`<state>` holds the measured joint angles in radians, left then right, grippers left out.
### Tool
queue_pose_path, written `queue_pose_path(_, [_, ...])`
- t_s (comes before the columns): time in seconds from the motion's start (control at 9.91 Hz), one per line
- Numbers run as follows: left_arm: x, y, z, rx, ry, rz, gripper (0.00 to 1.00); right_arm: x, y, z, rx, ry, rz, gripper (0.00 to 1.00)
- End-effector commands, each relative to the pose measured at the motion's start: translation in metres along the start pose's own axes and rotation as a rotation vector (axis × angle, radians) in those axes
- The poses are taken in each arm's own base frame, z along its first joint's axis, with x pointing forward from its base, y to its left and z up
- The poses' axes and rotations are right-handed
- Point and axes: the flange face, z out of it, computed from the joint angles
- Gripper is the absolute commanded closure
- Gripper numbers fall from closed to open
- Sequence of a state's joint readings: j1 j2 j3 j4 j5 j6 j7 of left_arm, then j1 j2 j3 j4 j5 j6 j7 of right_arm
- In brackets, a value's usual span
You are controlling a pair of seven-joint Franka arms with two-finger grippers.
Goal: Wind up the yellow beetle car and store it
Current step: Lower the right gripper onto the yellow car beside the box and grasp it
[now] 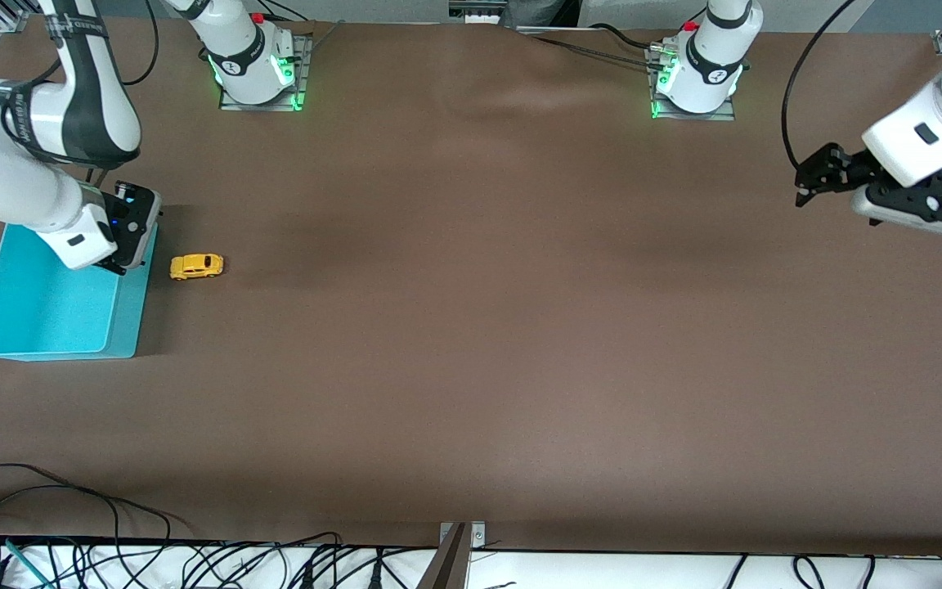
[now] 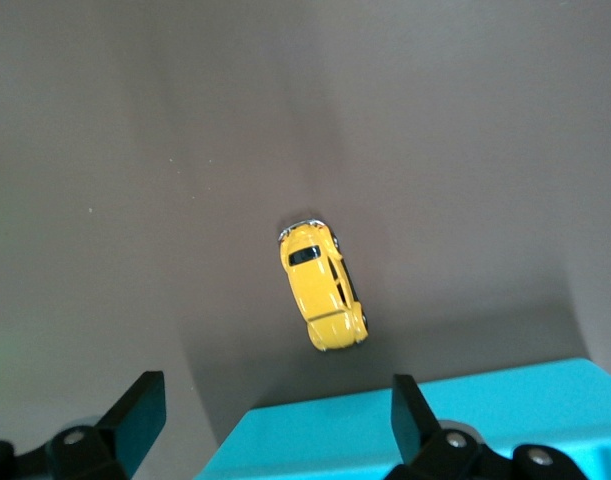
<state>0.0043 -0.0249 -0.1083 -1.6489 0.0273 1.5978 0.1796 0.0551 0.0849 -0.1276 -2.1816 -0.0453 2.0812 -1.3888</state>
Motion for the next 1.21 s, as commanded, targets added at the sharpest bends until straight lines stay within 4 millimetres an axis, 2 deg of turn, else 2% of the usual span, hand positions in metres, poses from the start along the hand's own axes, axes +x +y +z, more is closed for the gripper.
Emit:
queue_pose_path(0.0, [-0.007, -0.003, 0.003, 0.007, 0.023, -0.018, 0.00, -0.012, -0.006, 0.028, -0.004, 0.005, -0.062, 0.00])
queue_pose_path(0.1, [-0.007, -0.001, 0.003, 0.006, 0.024, -0.022, 0.00, -0.023, -0.001, 0.042, 0.001, 0.006, -0.097, 0.00])
queue_pose_path(0.5, [-0.005, -0.003, -0.003, 0.006, 0.032, -0.053, 0.00, -0.020, 0.009, 0.088, -0.072, 0.018, -0.189, 0.00])
queue_pose_path(0.91, [-0.006, -0.001, -0.002, 0.002, 0.015, -0.049, 0.00, -0.014, 0.016, 0.141, -0.049, 0.056, -0.188, 0.00])
queue_pose_path(1.01, [-0.007, -0.003, -0.001, 0.001, 0.009, -0.050, 0.00, -0.011, 0.016, 0.141, -0.051, 0.068, -0.199, 0.00])
queue_pose_path(1.11, [-0.007, -0.003, -0.001, 0.000, 0.008, -0.049, 0.00, 0.001, 0.015, 0.137, -0.058, 0.072, -0.233, 0.00])
